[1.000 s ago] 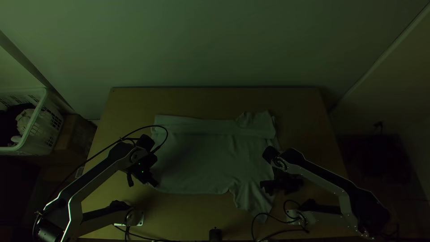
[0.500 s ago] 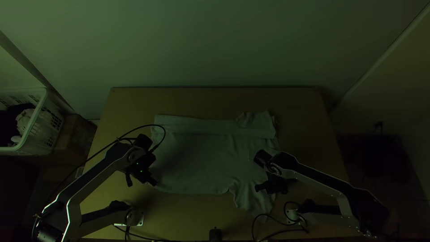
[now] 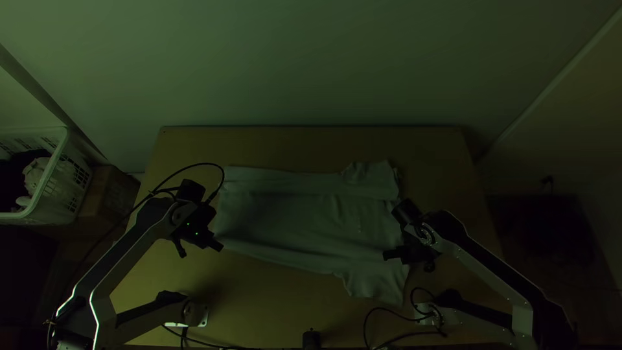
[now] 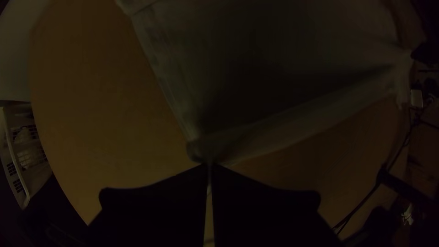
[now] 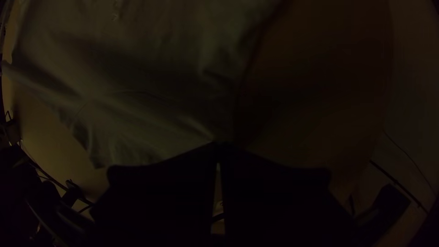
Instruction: Fold the t-shirt
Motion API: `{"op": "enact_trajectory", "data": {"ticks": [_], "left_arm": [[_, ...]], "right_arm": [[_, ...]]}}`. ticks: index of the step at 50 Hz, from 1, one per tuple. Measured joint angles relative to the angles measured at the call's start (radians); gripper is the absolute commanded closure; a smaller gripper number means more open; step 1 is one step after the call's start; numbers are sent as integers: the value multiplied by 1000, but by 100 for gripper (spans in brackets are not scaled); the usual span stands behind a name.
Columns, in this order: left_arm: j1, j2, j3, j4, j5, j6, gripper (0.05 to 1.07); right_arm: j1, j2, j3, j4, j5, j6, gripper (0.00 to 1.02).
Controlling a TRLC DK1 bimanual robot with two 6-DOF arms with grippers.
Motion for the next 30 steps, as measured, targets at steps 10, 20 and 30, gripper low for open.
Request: {"op": "enact_trajectory", "data": {"ticks": [10,20,30], "left_arm": [[61,0,63,29,11,14,105],[92,14,137,60,22,17,105],[100,50,184,102,29,16,105]], "right_arm": [[-45,1,65,-4,15,-27,99],[-98,66,179,4,41,-55,99],[-159,145,268,51,41,-92,99]]}}
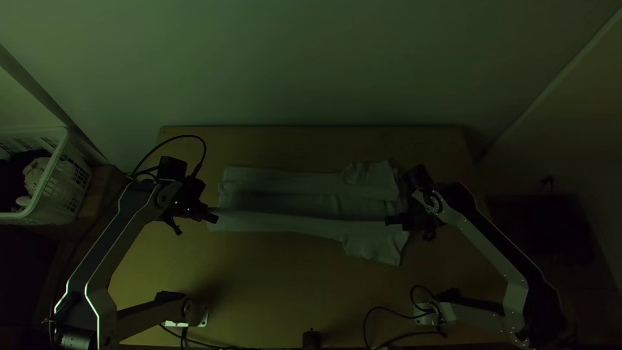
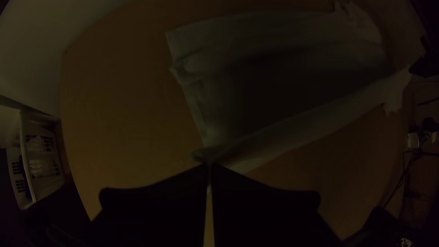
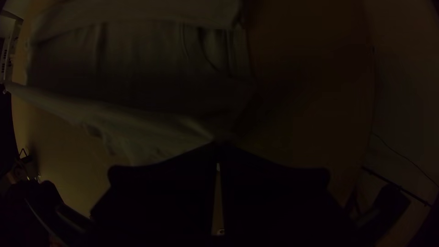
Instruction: Fold the t-shirt
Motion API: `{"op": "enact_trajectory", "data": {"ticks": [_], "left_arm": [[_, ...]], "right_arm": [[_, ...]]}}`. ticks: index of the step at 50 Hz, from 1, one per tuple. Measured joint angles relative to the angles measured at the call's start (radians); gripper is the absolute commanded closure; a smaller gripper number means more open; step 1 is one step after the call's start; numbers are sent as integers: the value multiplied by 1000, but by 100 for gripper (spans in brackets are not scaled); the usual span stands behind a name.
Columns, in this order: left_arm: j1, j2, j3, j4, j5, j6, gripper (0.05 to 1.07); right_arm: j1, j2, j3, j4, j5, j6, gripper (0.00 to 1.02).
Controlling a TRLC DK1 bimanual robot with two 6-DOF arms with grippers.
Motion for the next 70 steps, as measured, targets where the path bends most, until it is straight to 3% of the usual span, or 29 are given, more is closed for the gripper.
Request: {"op": "enact_trajectory", "data": {"ticks": [30,50,53,54,56,58,59,60,64,67,70], "left_arm": [[5,245,223,92,4,-12,105],[28,420,353,109,15,-12,105],[28,437,372,117,15,-12,103],[28,441,377,121,15,-13,99],[28,448,385,132,21,-19,77],[29,454,392,138,26,-28,40],[29,457,395,138,30,-35,17],[29,460,400,137,36,-42,6],[33,483,438,100,72,-53,10],[36,506,476,60,100,-69,10],[41,515,494,58,132,-80,10]], "right_arm": [[-107,259,196,164,7,-33,99],[-163,441,367,202,6,-37,99],[-165,467,388,216,7,-37,95],[-166,475,394,223,6,-37,91],[-166,491,407,235,7,-36,78],[-167,509,426,237,7,-35,64],[-168,519,438,237,7,-35,58],[-169,528,451,237,8,-32,52],[-179,554,497,241,8,-30,33],[-187,557,516,240,8,-26,14],[-193,557,536,241,8,-25,6]]}}
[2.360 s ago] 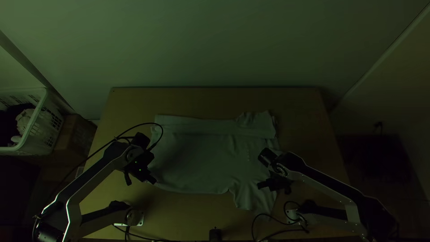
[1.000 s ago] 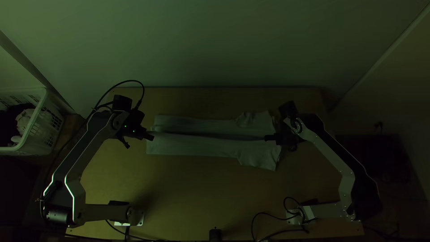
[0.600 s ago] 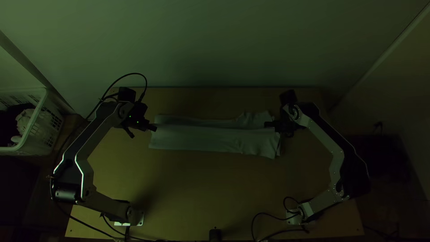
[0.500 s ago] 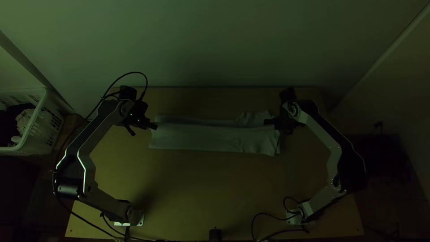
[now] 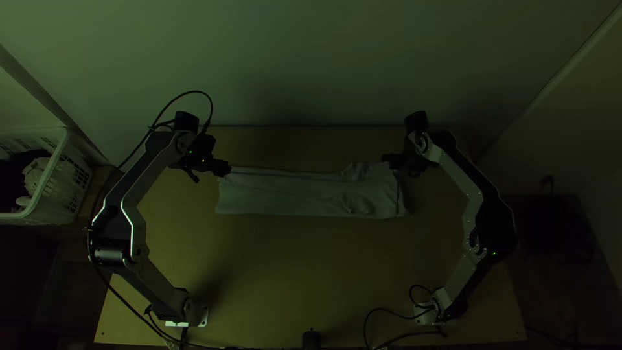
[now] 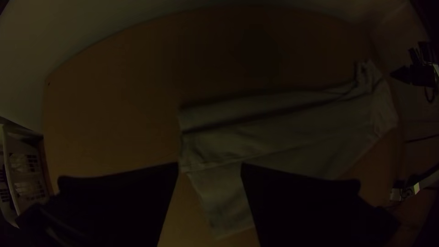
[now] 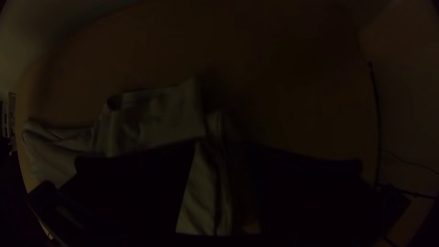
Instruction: Fold the t-shirt
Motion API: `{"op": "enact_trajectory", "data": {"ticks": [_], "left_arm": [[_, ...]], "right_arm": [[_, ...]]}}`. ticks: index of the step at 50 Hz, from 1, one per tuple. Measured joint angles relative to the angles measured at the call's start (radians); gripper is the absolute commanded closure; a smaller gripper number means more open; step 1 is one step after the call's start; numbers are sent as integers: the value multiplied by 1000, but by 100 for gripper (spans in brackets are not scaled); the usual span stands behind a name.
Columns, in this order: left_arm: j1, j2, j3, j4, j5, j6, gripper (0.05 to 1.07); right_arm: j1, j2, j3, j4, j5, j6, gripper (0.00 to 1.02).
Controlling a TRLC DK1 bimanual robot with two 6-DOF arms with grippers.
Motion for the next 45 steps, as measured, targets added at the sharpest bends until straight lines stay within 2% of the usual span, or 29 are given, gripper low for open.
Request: {"op": "enact_trajectory", "data": {"ticks": [8,18,33,40,45], "left_arm": [[29,0,6,8,128,-39,10],[113,-20,-14,67,287,-94,10],[250,-63,-125,128,520,-123,10],[305,-63,-184,154,561,-119,10],[339,-63,-230,177,600,-111,10]], "right_arm": [[-14,-1,31,1,0,2,3],[-48,-40,33,0,-15,43,3],[-129,-223,65,0,-188,125,4],[-164,-303,77,4,-325,132,4],[-174,-355,77,4,-351,132,4]]}}
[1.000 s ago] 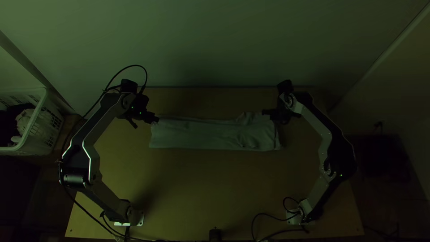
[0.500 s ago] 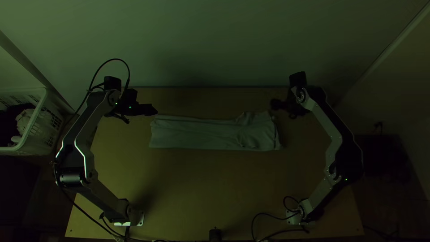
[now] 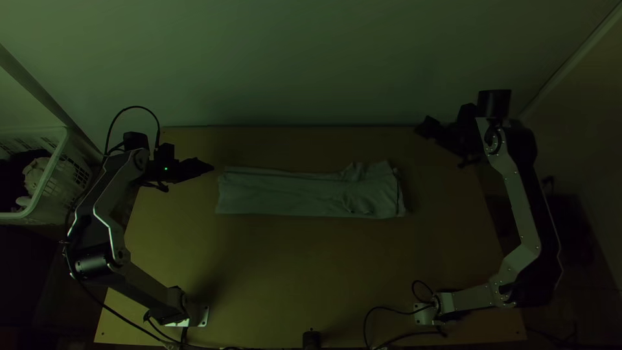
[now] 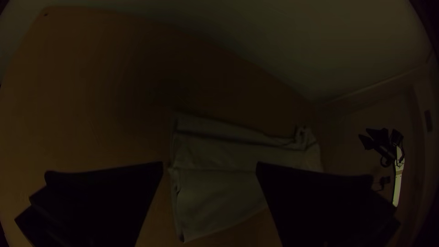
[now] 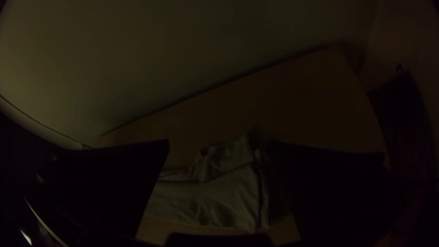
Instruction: Fold the t-shirt
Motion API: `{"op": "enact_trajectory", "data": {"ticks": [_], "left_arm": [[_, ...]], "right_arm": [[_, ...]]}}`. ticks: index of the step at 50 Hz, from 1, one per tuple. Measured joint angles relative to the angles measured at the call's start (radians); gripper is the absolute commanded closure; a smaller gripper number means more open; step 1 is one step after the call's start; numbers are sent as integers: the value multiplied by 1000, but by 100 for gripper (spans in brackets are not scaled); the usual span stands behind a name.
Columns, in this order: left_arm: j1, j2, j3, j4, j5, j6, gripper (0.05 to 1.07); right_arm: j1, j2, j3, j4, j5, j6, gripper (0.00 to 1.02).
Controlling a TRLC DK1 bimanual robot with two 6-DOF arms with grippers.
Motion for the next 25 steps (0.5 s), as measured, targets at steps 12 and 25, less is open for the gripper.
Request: {"op": "enact_trajectory", "data": {"ticks": [12,25], "left_arm": [[47,47,-71,55,43,23,10],[47,165,-82,66,47,61,10]], "right_arm": [[0,-83,0,-1,-10,-13,4],[-2,-132,0,-8,-10,-32,4]]}}
